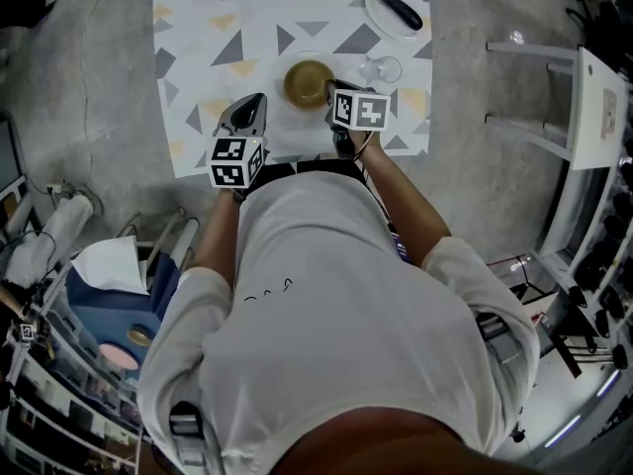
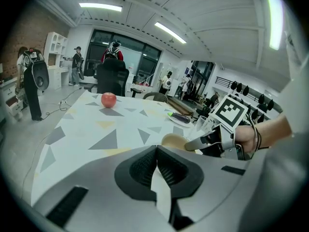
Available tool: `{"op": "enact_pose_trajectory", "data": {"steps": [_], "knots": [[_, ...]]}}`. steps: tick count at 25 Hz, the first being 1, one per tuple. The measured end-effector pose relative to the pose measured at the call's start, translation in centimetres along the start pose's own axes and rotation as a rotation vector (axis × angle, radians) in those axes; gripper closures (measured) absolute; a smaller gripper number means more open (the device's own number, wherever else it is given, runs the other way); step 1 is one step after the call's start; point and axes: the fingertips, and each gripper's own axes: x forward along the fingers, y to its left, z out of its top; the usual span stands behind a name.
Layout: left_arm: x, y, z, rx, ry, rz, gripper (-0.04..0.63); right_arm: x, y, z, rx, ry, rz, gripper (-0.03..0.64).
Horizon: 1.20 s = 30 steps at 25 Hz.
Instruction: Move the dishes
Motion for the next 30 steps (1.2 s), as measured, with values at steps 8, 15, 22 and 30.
{"op": "enact_pose_trajectory", "data": {"steps": [8, 15, 22, 30], "knots": [[-1.1, 1.4, 0.4, -0.025, -0.027, 0.037, 0.575, -0.5, 3.0, 1.6, -0.055, -0.012, 0.055, 0.598], [-3.7, 4.1, 0.1, -0.079, -0.069, 0.119, 0.575, 0.7, 8.1, 3.7, -0.139, -0.012, 0.132, 0.598], [-7.1, 7.1, -1.3, -0.148, -0.096, 0.21, 0.575, 3.0, 14.0, 4.9, -0.204, 0.013, 0.206, 0.597], [-9.3, 9.1, -2.8, -0.196, -0.1, 0.262, 0.575, 6.4, 17.4, 4.4, -0.189, 0.072, 0.24, 0.594]]}}
